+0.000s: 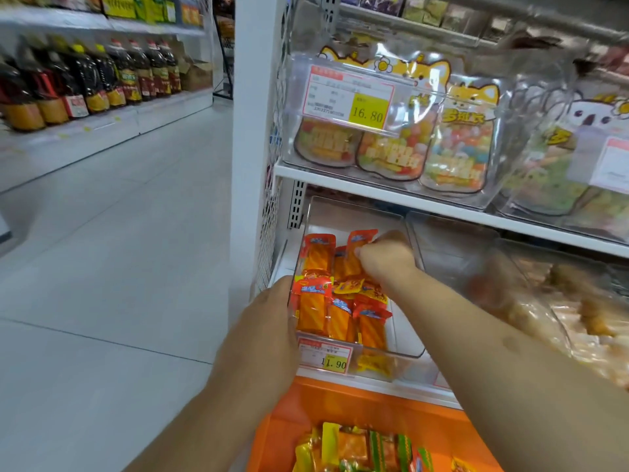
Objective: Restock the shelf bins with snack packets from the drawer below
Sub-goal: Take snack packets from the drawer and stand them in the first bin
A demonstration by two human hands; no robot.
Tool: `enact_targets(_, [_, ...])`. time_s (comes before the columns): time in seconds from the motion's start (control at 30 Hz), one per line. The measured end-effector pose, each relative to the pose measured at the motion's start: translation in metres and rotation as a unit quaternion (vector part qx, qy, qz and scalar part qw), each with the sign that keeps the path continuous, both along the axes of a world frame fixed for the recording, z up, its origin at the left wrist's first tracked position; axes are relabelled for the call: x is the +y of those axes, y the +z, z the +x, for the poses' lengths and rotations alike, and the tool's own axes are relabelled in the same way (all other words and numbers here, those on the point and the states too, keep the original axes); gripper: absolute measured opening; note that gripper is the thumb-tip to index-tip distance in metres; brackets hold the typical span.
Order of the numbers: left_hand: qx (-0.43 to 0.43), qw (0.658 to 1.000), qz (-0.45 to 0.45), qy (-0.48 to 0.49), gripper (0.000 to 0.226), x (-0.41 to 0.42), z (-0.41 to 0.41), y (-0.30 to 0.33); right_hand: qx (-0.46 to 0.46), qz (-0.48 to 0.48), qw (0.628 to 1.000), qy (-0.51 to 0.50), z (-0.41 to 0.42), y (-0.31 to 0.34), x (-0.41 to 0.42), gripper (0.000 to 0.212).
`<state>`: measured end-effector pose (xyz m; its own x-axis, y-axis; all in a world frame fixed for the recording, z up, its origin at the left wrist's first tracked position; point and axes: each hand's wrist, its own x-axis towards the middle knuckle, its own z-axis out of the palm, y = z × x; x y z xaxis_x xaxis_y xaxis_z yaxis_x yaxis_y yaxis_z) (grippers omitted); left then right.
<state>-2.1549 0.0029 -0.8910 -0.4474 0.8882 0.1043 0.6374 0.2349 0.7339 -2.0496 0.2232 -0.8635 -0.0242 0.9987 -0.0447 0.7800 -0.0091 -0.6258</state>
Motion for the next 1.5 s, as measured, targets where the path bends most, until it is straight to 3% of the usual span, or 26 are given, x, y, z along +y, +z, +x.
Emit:
enact_targets(0.23, [0.022, 1.0, 0.004, 0.008, 0.037, 0.002, -0.002, -0.006, -0.075, -0.026, 0.997, 0.008, -0.012, -0.024, 0.026, 0.022])
enact_targets(0.33, [0.029, 0.999, 0.007, 0.012, 0.041, 0.002, -0.001, -0.004, -0.092, 0.005, 0.996, 0.005, -0.013, -0.032, 0.03, 0.022])
enact_targets(0.5, [0.039, 0.999, -0.004, 0.011, 0.045, 0.001, 0.0, 0.0, -0.127, 0.082, 0.988, 0.025, -0.014, -0.039, 0.022, 0.044])
enact_targets(0.6, [0.037, 0.999, -0.015, 0.005, 0.049, 0.0, 0.001, 0.002, -0.139, 0.107, 0.981, 0.077, -0.008, -0.036, 0.012, 0.031])
enact_targets(0.7, [0.037, 0.999, -0.014, 0.004, 0.048, 0.0, 0.003, 0.002, -0.136, 0.062, 0.982, 0.114, 0.0, -0.039, 0.006, 0.018])
enact_targets(0.83, [0.039, 0.999, -0.018, -0.001, 0.05, -0.001, 0.004, 0.002, -0.144, 0.076, 0.98, 0.118, 0.006, -0.045, 0.002, 0.029])
enact_targets(1.2, [0.052, 0.998, -0.023, -0.004, 0.053, -0.002, 0.003, 0.005, -0.216, 0.087, 0.959, 0.16, 0.006, -0.043, -0.008, 0.026])
enact_targets(1.33, [0.048, 0.998, -0.026, -0.004, 0.055, -0.003, 0.005, 0.006, -0.206, 0.14, 0.952, 0.179, 0.016, -0.031, -0.018, 0.033])
enact_targets(1.43, [0.043, 0.999, -0.021, 0.0, 0.052, -0.003, 0.006, 0.008, -0.175, 0.051, 0.95, 0.255, 0.022, -0.024, -0.033, 0.026])
enact_targets(1.5, [0.042, 0.999, -0.019, 0.003, 0.05, -0.003, 0.007, 0.01, -0.196, -0.007, 0.938, 0.286, 0.023, -0.022, -0.043, 0.042])
